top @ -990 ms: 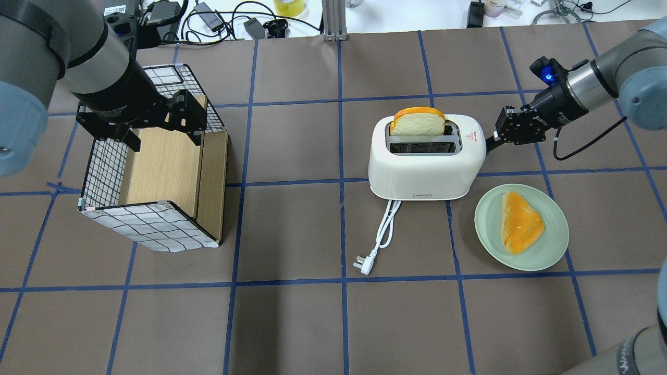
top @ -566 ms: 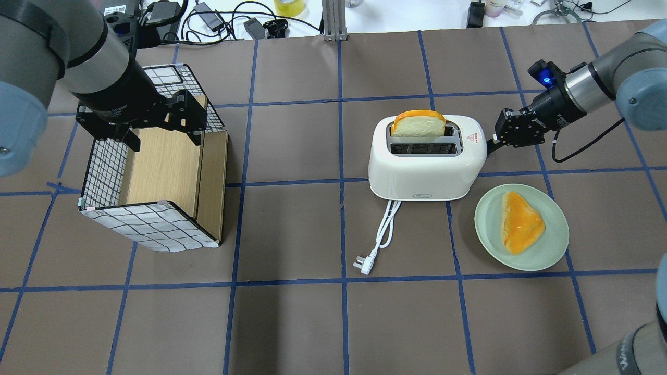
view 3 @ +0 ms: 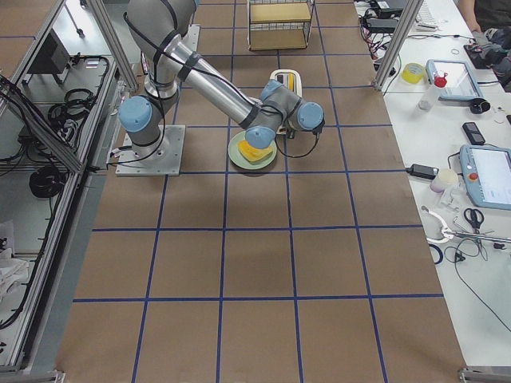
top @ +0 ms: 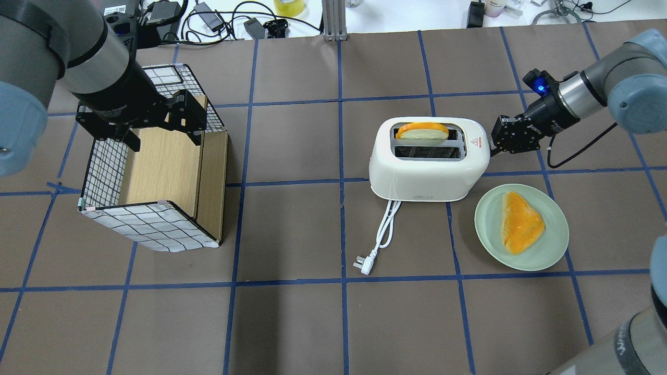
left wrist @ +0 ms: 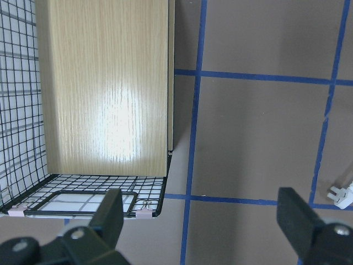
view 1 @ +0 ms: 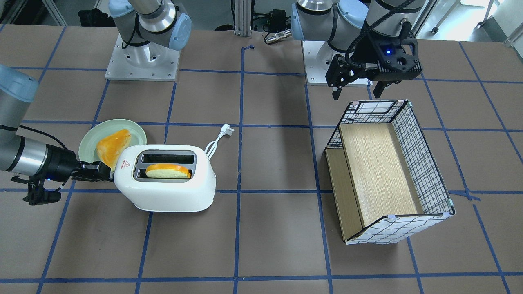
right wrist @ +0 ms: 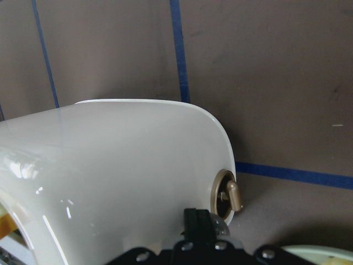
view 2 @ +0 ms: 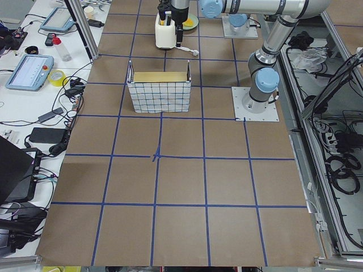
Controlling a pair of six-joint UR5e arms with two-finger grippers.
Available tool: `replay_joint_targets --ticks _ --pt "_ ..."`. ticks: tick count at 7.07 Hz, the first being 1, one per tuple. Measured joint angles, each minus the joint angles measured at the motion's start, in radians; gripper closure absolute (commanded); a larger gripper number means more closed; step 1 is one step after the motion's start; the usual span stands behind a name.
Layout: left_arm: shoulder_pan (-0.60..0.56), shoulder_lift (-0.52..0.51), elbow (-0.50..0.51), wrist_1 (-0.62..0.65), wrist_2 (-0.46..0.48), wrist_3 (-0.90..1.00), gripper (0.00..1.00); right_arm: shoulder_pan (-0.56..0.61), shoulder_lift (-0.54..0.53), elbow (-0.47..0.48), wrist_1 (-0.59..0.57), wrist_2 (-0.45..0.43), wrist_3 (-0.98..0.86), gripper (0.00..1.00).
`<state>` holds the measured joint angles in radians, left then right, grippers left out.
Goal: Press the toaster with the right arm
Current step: 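Press the toaster lever down with the right gripper, then lift the right gripper away from the toaster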
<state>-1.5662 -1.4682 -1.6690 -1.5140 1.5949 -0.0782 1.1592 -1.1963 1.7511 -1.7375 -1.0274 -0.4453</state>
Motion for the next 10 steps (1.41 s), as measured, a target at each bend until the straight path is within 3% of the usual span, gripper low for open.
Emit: replay_joint_targets --ticks 5,7,10 --pt "0.0 0.0 0.0 0.0 0.0 0.0 0.0 0.006 -0.161 -0.071 0.044 -0.087 0.161 1.0" --pt "0.0 -0.001 0.0 0.0 -0.001 0.0 0.0 0.009 -0.246 -0.141 0.14 -0.179 0.205 0.98" --pt "0.0 -0.001 0.0 0.0 0.0 0.0 0.0 0.053 -0.286 -0.313 0.324 -0.372 0.271 0.98"
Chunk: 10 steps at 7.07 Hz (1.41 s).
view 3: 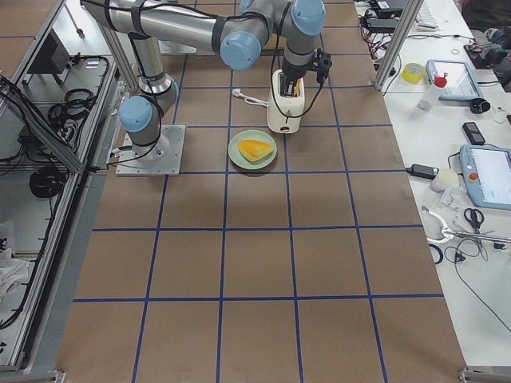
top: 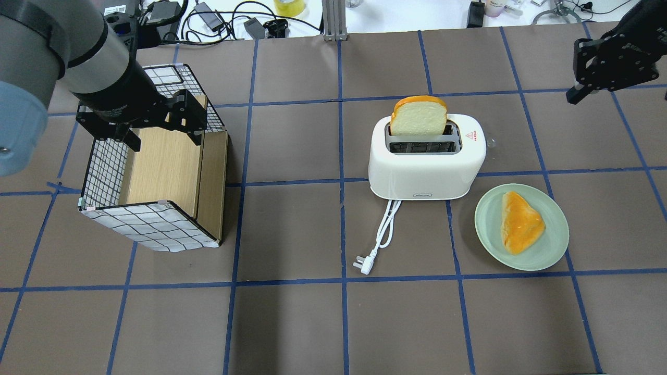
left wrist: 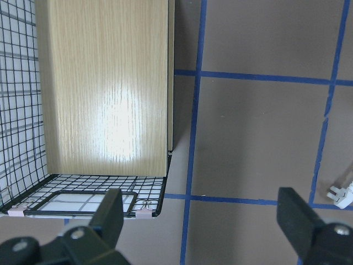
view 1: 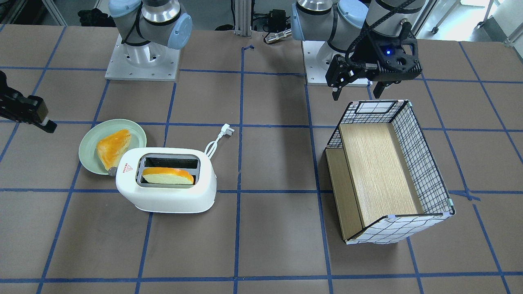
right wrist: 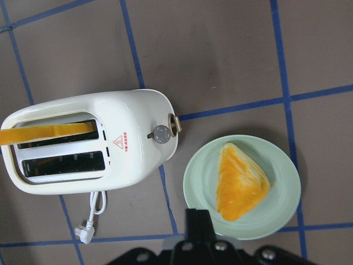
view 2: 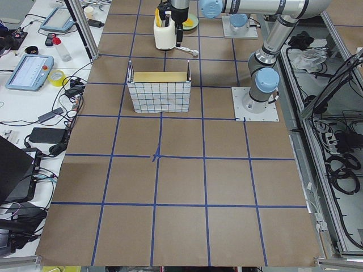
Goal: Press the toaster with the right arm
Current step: 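Lift the right gripper away from the toaster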
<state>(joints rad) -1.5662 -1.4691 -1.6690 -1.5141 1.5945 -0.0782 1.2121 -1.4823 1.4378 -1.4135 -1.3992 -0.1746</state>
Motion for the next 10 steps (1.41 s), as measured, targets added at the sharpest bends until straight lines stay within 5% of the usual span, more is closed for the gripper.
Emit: replay_joint_targets --ticks 3,4,5,6,10 --pt "0.0 0.0 0.0 0.0 -0.001 0.0 0.0 0.171 0.004 -0.057 0.02 -0.122 0.178 0.98" --pt "0.0 0.0 0.0 0.0 -0.001 0.0 0.0 0.218 0.008 -0.058 0.01 -0.125 0.229 0.82" --pt "0.0 0.0 0.0 0.0 -0.001 0.0 0.0 0.259 0.012 -0.058 -0.003 -0.127 0.272 0.29" --pt "0.0 0.0 0.0 0.0 -0.001 0.0 0.0 0.286 0.014 -0.057 -0.022 -0.129 0.294 0.0" --pt "0.0 0.0 0.0 0.0 -0.001 0.0 0.0 0.332 0.013 -0.055 -0.069 -0.146 0.307 0.0"
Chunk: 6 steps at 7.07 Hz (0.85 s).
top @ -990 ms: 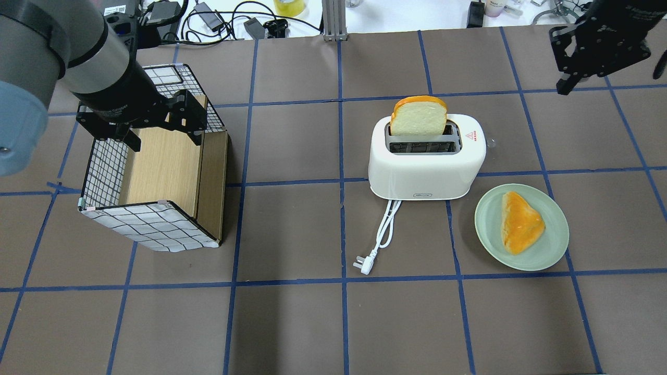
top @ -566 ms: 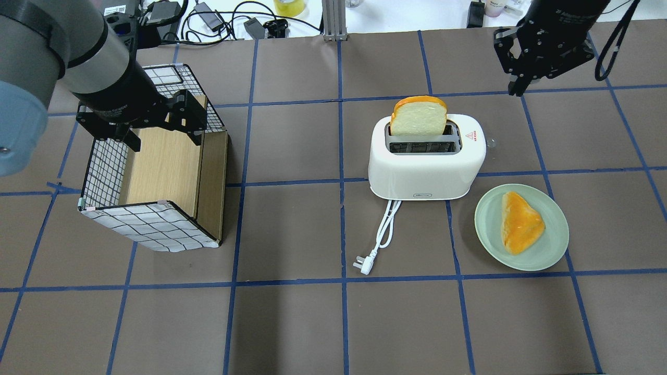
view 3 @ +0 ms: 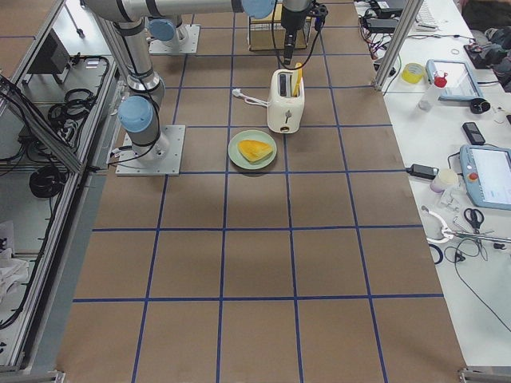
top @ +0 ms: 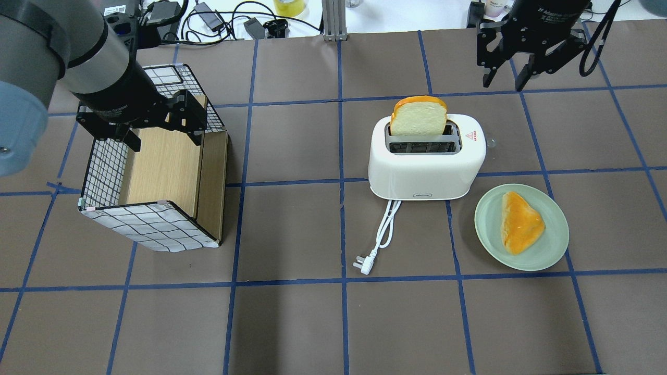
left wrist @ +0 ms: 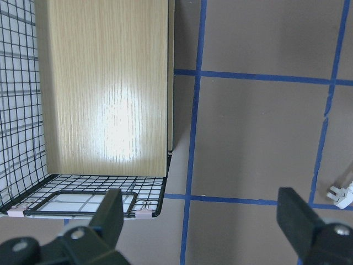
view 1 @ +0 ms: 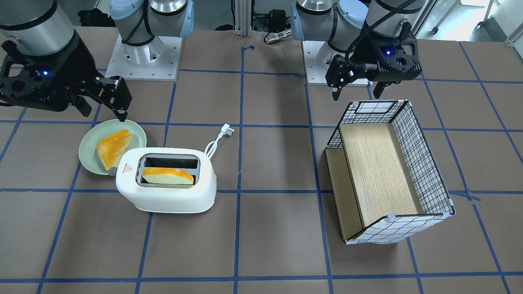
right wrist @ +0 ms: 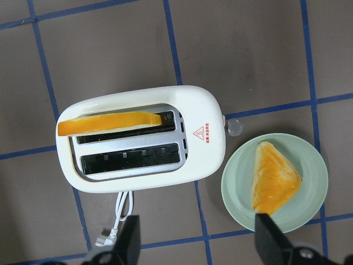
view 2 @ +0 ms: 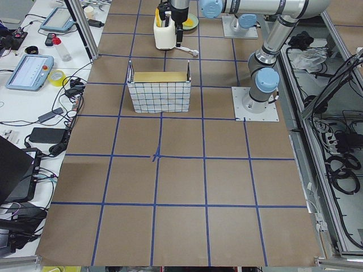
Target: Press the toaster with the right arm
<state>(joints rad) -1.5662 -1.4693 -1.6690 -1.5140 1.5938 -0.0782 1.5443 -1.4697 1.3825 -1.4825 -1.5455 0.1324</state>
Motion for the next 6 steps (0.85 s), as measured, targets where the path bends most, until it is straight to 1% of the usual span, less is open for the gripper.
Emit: replay_joint_targets --ticks 2,6 --pt "0.0 0.0 0.0 0.0 0.001 0.0 0.0 0.016 0.002 0.002 -0.01 -0.031 -0.028 0.0" --pt "0.0 0.0 0.0 0.0 0.001 0.0 0.0 0.019 0.005 0.011 -0.01 -0.055 -0.143 0.0"
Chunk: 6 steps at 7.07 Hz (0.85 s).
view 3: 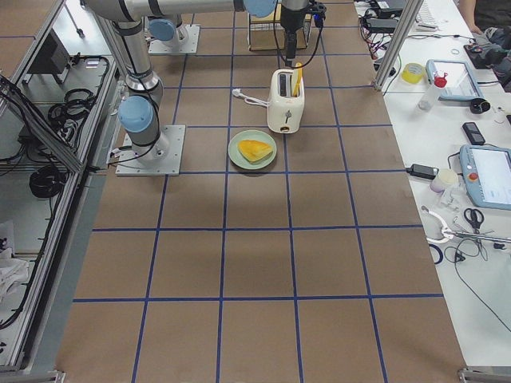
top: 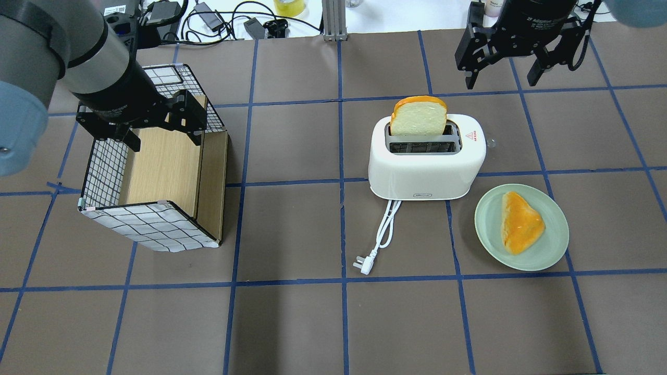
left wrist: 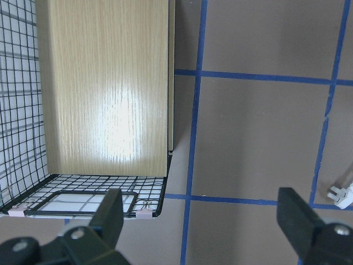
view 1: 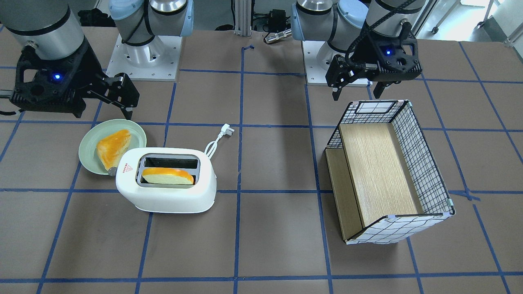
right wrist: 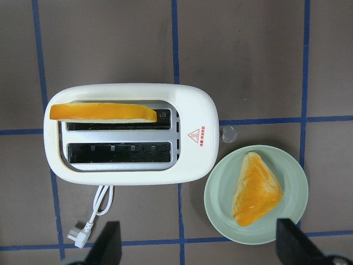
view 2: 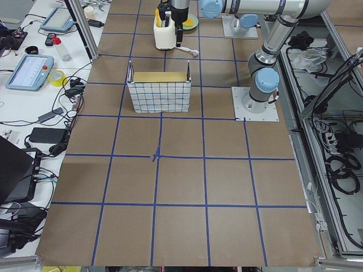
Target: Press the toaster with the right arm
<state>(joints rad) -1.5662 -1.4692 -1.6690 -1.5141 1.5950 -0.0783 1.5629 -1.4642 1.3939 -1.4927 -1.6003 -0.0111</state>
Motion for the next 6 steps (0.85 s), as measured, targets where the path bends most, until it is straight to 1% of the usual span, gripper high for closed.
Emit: replay_joint_targets --ticks 2,4,6 --pt "0.0 0.0 0.0 0.0 -0.001 0.0 0.0 -0.001 0.001 0.002 0.002 -0.003 -0.043 0.0" --pt "0.0 0.001 0.0 0.0 -0.001 0.0 0.0 -0.001 0.0 0.003 -0.001 0.006 -0.041 0.0" --pt "0.0 0.0 0.0 0.0 0.0 0.0 0.0 -0.001 -0.002 0.008 -0.031 0.012 -0.022 0.0"
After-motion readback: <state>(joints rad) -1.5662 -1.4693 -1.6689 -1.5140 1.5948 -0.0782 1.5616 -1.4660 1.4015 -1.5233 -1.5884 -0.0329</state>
